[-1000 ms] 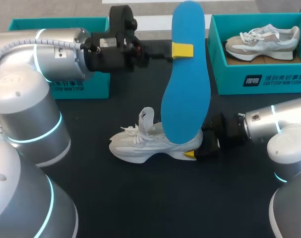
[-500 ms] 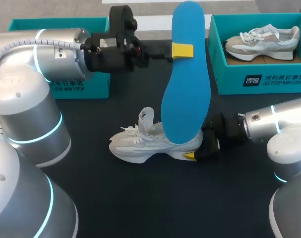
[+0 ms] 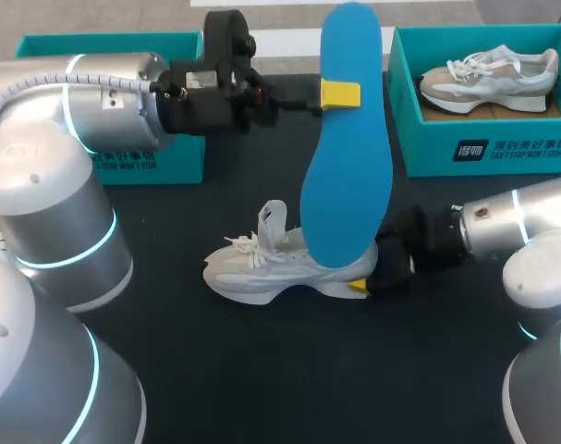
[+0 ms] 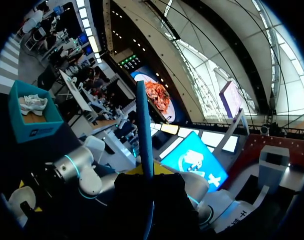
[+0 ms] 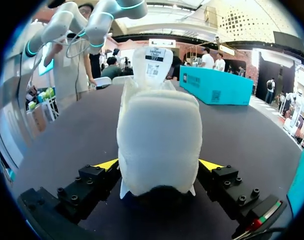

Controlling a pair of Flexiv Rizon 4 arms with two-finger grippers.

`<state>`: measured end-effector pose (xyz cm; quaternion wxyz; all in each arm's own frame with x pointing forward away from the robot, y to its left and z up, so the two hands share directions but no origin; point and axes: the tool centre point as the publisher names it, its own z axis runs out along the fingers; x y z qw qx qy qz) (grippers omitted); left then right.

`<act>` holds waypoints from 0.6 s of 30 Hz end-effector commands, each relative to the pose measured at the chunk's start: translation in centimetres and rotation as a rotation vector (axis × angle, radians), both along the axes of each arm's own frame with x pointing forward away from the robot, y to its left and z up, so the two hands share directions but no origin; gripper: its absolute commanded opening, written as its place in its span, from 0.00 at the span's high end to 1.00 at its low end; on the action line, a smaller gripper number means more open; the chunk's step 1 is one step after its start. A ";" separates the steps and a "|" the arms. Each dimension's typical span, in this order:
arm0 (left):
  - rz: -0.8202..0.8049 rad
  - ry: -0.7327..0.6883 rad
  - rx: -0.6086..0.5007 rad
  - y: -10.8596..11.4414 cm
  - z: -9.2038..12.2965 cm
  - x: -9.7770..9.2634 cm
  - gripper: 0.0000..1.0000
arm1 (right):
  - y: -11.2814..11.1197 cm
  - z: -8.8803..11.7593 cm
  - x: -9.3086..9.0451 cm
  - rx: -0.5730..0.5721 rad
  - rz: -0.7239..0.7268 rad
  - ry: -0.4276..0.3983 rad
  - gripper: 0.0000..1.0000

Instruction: Take the shoe out of the shoebox, open the shoe tongue, remove and reinsert the insole, then place the shoe into the shoebox

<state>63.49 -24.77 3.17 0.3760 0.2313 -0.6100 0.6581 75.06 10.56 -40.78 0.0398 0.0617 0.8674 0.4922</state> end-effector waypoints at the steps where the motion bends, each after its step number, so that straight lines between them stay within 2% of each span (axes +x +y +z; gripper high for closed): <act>1: 0.000 0.000 0.000 -0.1 -0.1 0.0 1.00 | -0.2 1.5 -0.9 -0.059 -0.011 0.012 0.00; 5: 0.000 0.000 0.000 -0.1 -0.1 0.0 1.00 | -0.4 2.4 -0.9 -0.127 -0.033 0.031 0.00; 12: 0.000 0.000 0.000 -0.1 -0.1 0.0 1.00 | -0.6 4.0 -0.5 -0.362 -0.082 0.066 0.00; 18: 0.000 0.000 0.000 -0.1 -0.1 0.0 1.00 | -0.6 4.0 -0.5 -0.362 -0.082 0.066 0.00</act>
